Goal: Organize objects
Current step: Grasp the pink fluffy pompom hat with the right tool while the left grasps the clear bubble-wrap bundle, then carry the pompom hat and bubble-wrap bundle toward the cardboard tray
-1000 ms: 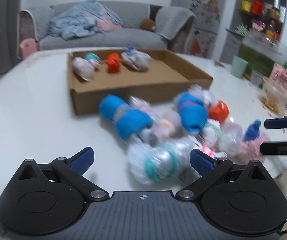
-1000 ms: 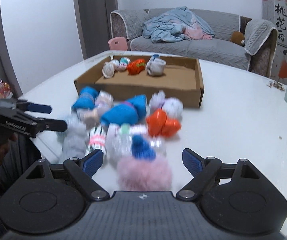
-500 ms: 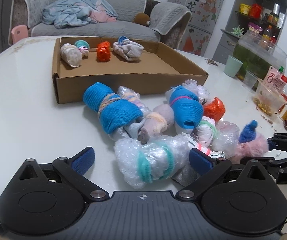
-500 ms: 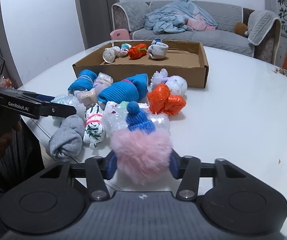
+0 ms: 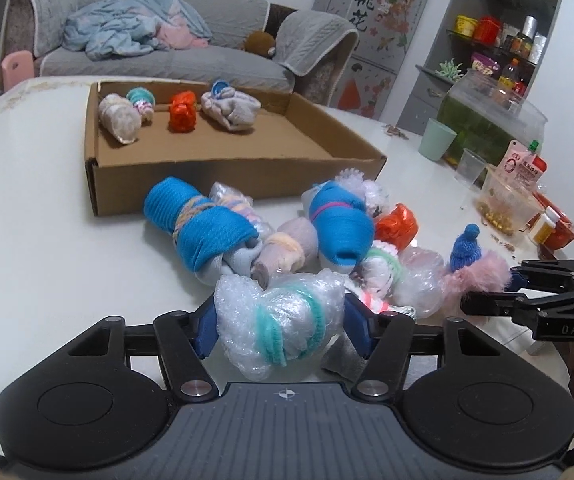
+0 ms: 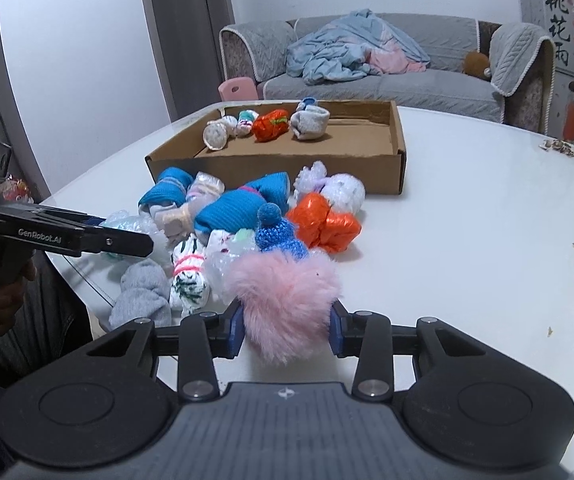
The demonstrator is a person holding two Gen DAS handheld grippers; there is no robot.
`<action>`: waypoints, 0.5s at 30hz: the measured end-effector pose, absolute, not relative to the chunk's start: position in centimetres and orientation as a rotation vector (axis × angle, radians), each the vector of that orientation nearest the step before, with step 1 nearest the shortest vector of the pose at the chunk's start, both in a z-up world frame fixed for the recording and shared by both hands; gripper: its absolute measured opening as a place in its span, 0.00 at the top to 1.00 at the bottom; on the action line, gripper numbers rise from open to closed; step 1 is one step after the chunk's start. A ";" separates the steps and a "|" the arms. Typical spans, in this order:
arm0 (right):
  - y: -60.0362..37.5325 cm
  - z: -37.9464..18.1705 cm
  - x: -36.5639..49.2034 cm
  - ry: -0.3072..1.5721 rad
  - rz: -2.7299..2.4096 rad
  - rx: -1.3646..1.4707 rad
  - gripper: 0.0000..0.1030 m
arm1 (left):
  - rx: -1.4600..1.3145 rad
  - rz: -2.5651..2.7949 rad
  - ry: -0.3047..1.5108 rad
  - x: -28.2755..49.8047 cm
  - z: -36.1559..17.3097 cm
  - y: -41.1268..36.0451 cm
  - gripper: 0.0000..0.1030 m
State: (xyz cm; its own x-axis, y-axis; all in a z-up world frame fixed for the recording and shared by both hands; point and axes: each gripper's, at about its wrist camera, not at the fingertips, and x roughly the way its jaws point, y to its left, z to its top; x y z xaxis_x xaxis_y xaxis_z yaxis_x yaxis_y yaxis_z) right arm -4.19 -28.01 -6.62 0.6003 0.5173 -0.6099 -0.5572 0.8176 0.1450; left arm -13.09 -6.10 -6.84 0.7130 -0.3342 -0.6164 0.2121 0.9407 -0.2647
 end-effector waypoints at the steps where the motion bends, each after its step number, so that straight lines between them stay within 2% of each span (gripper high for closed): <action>1: -28.1 -6.5 -4.2 0.684 0.618 -0.064 0.65 | -0.181 -0.305 0.712 -13.2 -6.7 -6.0 0.35; 15: -29.8 -2.3 -2.8 0.580 0.584 -0.063 0.65 | -0.172 -0.281 0.642 -13.7 -2.9 -2.8 0.35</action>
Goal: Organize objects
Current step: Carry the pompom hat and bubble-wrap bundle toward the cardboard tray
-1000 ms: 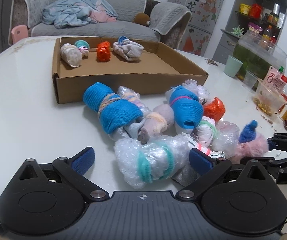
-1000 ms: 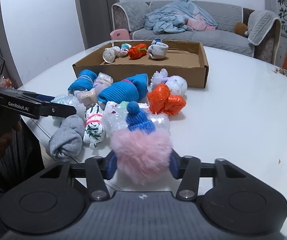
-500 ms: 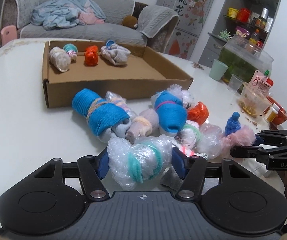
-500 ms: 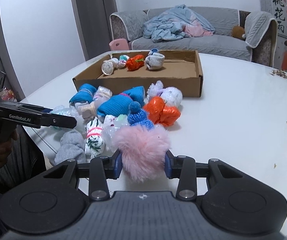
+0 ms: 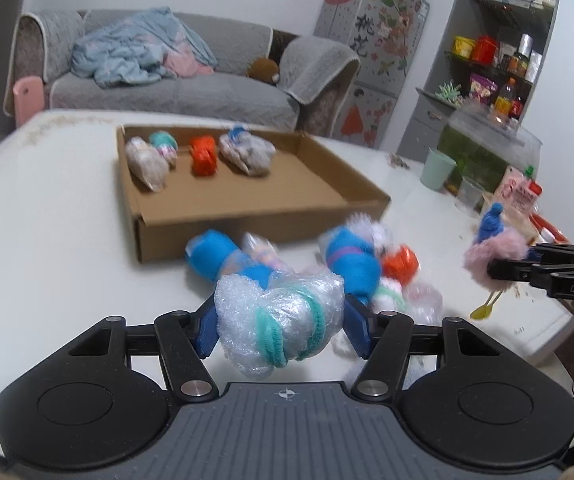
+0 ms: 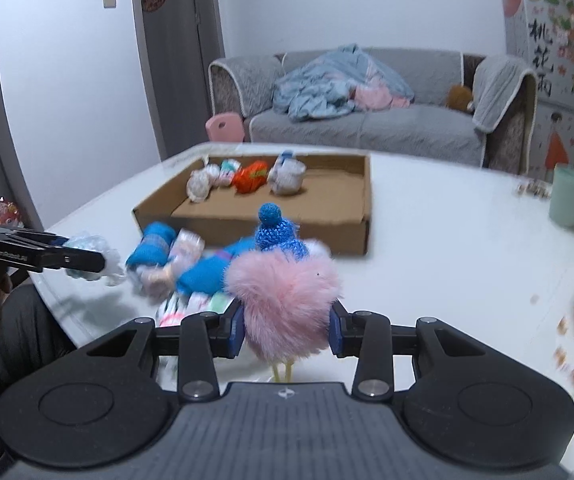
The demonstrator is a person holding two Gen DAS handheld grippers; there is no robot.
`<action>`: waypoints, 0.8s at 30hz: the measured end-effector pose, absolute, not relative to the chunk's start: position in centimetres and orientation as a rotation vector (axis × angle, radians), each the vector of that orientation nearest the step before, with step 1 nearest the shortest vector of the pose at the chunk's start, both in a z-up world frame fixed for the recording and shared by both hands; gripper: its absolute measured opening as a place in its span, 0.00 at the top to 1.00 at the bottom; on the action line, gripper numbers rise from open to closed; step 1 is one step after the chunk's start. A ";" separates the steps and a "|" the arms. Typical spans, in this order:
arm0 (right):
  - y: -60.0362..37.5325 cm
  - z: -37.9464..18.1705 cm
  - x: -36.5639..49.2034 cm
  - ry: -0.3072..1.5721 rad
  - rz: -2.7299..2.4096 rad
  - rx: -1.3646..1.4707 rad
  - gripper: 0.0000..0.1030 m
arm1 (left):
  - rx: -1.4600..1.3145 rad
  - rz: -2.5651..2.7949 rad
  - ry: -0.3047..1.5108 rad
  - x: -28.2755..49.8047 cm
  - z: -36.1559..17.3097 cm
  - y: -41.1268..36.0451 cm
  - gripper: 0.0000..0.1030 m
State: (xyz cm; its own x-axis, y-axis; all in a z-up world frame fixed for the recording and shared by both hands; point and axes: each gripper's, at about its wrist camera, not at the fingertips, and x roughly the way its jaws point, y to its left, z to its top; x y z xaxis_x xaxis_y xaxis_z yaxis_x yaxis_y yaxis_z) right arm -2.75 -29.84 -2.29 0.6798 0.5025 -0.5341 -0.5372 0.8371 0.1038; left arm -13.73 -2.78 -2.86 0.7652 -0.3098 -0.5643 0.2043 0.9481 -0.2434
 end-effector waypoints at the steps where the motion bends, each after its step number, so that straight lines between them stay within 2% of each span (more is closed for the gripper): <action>1: -29.9 -1.9 -2.5 0.568 0.582 -0.064 0.65 | -0.166 -0.276 0.632 -13.5 -2.4 -2.6 0.35; 13: -28.5 1.8 1.9 0.456 0.593 -0.142 0.65 | -0.151 -0.233 0.525 -8.9 2.9 -1.3 0.35; 24: -25.2 2.9 7.2 0.444 0.635 -0.198 0.65 | -0.143 -0.267 0.531 -2.0 4.8 -3.5 0.35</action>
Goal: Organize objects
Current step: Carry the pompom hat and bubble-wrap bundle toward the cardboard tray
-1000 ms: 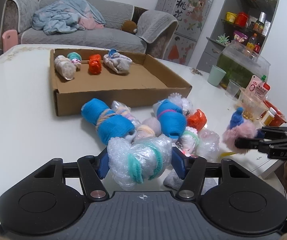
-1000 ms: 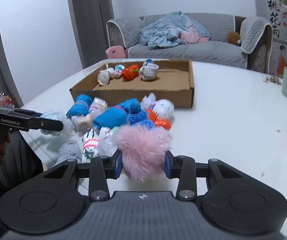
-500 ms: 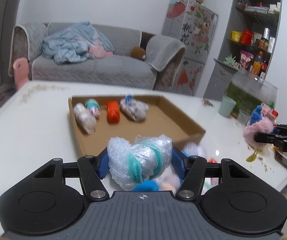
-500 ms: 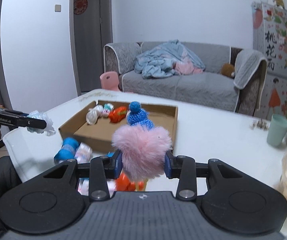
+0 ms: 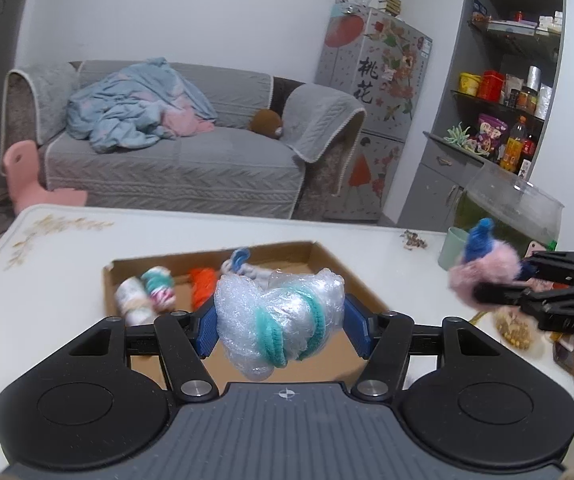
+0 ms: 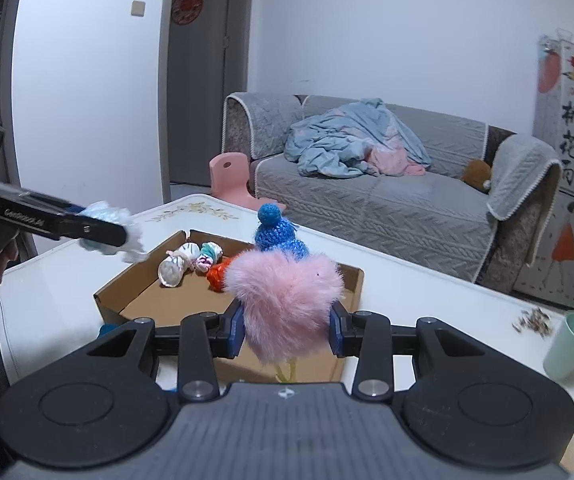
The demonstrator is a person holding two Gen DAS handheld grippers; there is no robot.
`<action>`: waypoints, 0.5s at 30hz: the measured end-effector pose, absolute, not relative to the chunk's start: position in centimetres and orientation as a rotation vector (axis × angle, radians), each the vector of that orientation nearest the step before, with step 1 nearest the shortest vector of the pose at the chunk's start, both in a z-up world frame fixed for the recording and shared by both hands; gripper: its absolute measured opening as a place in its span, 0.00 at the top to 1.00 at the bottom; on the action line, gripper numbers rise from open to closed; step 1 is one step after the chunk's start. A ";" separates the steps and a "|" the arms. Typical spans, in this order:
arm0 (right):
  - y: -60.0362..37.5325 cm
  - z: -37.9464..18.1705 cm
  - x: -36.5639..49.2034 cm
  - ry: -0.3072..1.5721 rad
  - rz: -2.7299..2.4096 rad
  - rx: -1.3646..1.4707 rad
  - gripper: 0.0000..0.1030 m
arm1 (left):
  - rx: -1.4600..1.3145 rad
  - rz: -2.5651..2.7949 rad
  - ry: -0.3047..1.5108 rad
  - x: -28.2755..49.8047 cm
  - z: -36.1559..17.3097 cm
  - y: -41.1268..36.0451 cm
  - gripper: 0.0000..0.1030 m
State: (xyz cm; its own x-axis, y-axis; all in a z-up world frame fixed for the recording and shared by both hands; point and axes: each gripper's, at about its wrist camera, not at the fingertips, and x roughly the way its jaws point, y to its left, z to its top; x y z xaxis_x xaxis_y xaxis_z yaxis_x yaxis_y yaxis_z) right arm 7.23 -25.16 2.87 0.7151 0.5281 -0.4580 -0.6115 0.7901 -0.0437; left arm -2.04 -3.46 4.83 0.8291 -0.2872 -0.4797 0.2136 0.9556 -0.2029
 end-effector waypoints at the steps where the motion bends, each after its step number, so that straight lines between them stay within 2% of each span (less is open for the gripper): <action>1: -24.7 2.9 7.7 0.447 0.640 -0.204 0.65 | -0.138 -0.269 0.532 -1.2 5.0 -3.8 0.35; 15: -23.6 1.9 15.8 0.512 0.632 -0.225 0.65 | -0.041 -0.346 0.593 11.6 1.9 -9.7 0.35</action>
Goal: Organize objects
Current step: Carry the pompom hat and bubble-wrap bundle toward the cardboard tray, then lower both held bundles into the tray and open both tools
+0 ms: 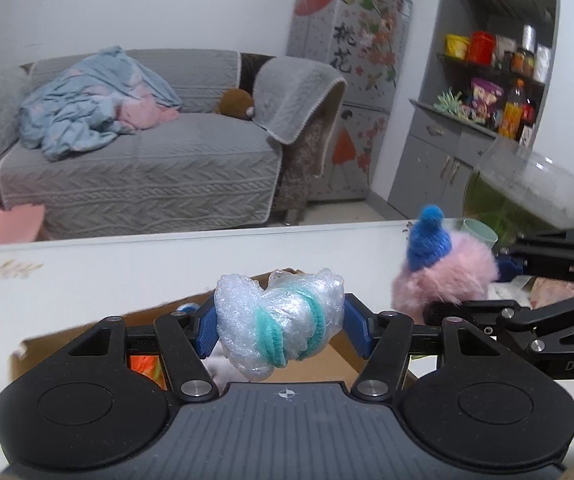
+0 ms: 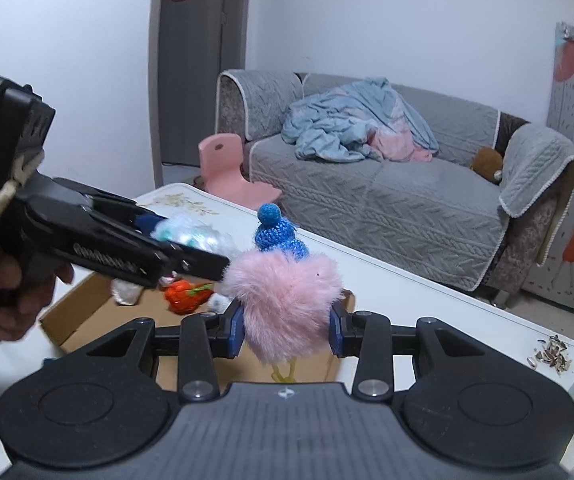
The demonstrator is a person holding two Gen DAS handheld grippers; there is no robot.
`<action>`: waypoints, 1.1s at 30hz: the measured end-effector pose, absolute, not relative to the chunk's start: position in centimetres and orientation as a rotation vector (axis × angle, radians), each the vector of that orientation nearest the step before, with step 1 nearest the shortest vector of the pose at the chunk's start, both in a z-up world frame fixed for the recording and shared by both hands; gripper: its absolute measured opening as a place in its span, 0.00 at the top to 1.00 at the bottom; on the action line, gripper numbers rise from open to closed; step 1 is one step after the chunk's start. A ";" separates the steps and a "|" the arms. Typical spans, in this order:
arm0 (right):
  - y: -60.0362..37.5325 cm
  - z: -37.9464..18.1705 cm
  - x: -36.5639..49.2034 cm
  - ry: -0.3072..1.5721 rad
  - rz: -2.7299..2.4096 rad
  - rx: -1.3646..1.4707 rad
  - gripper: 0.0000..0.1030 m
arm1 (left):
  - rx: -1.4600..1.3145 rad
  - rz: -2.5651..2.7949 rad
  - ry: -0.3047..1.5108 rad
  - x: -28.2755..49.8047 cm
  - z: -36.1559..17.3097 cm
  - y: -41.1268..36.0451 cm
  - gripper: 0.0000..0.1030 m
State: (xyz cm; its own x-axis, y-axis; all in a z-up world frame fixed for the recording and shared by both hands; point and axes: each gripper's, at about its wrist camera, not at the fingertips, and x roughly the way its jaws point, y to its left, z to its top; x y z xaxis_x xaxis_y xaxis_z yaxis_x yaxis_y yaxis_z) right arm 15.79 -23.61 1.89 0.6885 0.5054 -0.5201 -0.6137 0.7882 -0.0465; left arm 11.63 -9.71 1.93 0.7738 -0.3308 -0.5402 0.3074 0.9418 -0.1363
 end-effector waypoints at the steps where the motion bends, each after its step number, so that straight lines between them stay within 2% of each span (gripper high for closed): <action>1: -23.7 1.7 16.4 0.518 0.624 -0.222 0.65 | -0.034 -0.350 0.599 12.4 1.4 -10.1 0.35; 14: -22.7 0.2 19.9 0.590 0.616 -0.221 0.64 | 0.159 -0.383 0.718 18.1 -5.6 -12.6 0.35; 21: -20.8 -0.6 21.5 0.621 0.658 -0.244 0.64 | 0.176 -0.338 0.747 18.6 -5.6 -10.8 0.36; 33: -19.0 -2.1 25.3 0.814 0.646 -0.266 0.64 | 0.289 -0.430 0.781 19.7 -4.7 -11.2 0.38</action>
State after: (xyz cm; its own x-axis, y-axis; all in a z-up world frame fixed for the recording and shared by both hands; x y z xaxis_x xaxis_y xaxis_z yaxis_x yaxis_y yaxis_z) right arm 25.33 -19.02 -2.12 0.5098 0.4307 -0.7448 -0.6274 0.7784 0.0206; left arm 19.75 -11.21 -4.66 0.6306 -0.2650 -0.7294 0.4744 0.8755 0.0921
